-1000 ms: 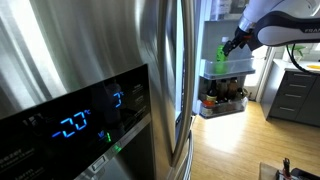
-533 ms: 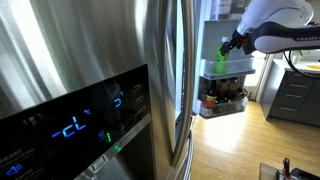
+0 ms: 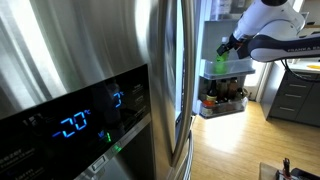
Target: Take the green bottle from the refrigerator door and place it in front of the vegetable drawer
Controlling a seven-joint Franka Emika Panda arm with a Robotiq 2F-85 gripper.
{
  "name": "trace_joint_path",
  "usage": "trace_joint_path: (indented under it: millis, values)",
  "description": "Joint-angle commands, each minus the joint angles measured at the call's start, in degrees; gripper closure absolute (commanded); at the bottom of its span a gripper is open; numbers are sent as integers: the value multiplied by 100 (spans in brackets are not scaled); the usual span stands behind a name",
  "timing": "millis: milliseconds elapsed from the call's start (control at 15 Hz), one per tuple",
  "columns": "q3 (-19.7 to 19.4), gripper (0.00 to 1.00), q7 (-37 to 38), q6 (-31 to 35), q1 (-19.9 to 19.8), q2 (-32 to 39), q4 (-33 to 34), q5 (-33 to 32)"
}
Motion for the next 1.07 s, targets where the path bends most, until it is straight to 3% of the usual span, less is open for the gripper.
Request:
trace_joint_path:
  millis: [0,267,333,400,467,667,1000]
  values:
    - [83,0,437,372,-205,110,-100,-401]
    - [91,4,708,559,-205,205,-99,-687]
    - [83,13,716,567,-181,220,-100,-716]
    - [83,29,745,570,-167,231,-101,-749]
    - [87,30,758,572,-157,242,-98,-785]
    - [114,48,745,617,-140,223,-77,-925]
    - [197,51,591,521,-117,143,-58,-1682]
